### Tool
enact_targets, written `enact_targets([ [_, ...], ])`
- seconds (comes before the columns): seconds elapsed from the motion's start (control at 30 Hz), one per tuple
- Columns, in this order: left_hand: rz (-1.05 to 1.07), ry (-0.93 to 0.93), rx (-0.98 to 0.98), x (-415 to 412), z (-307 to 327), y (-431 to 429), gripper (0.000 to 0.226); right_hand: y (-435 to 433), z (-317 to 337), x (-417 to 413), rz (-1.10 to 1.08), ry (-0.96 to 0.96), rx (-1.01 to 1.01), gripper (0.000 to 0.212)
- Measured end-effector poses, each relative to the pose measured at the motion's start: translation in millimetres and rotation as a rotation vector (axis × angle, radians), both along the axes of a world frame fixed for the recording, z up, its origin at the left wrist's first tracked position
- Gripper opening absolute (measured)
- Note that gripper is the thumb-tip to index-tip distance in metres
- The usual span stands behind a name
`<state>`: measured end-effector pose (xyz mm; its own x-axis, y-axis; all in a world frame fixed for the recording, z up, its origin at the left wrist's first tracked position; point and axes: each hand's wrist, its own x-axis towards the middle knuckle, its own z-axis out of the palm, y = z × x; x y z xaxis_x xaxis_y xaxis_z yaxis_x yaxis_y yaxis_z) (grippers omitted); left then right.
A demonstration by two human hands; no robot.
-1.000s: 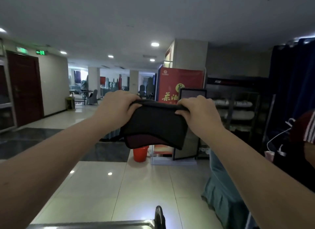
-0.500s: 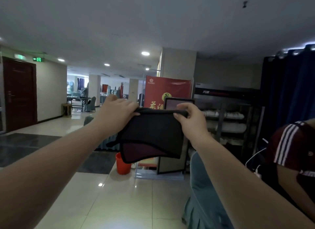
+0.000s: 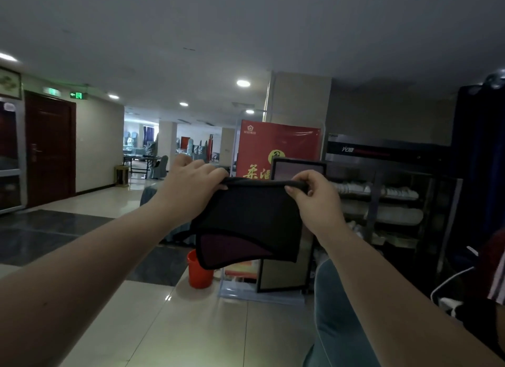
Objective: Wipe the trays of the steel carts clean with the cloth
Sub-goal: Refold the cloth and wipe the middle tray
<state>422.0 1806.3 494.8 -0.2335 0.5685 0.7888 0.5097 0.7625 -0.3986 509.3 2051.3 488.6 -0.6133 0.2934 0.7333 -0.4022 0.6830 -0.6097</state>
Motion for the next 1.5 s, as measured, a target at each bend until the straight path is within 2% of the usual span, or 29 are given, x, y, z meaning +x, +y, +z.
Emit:
enact_targets([
  [0.1, 0.007, 0.006, 0.032, -52, -4, 7, 0.024, 8, 2, -61, -0.008, -0.058, 0.059, 0.011],
  [0.27, -0.060, -0.237, 0.233, -152, -11, 20, 0.022, 28, 6, -162, 0.011, -0.141, 0.200, 0.013],
  [0.37, -0.069, -0.304, 0.239, -210, -24, 39, 0.022, 46, -5, -219, 0.006, -0.157, 0.270, 0.018],
  [0.63, 0.134, -0.318, 0.101, -345, -93, 56, 0.021, 77, -67, -394, 0.055, -0.313, 0.383, 0.016],
  [0.73, 0.271, -0.310, 0.086, -396, -112, 36, 0.026, 64, -83, -470, 0.115, -0.245, 0.604, 0.009],
  [0.8, 0.361, -0.333, 0.114, -424, -124, 16, 0.032, 47, -92, -520, 0.187, -0.164, 0.760, 0.015],
  [0.87, 0.453, -0.375, 0.177, -445, -135, -6, 0.033, 25, -100, -570, 0.298, -0.111, 0.824, 0.018],
  [0.93, 0.542, -0.414, 0.244, -461, -149, -29, 0.024, -3, -110, -619, 0.416, -0.079, 0.851, 0.016],
  [1.03, 0.672, -0.487, 0.338, -475, -171, -66, 0.019, -61, -130, -679, 0.588, -0.106, 0.799, 0.011],
  [1.13, 0.792, -0.512, 0.455, -476, -195, -108, 0.014, -130, -161, -719, 0.772, -0.129, 0.759, 0.002],
  [1.27, 1.009, -0.555, 0.568, -466, -230, -164, 0.014, -229, -210, -751, 0.964, -0.204, 0.723, 0.006],
  [1.37, 1.104, -0.504, 0.809, -460, -251, -208, 0.014, -311, -234, -760, 1.096, -0.208, 0.673, 0.009],
  [1.5, 1.127, -0.555, 1.105, -460, -275, -282, 0.013, -424, -247, -767, 1.268, -0.177, 0.698, 0.007],
])
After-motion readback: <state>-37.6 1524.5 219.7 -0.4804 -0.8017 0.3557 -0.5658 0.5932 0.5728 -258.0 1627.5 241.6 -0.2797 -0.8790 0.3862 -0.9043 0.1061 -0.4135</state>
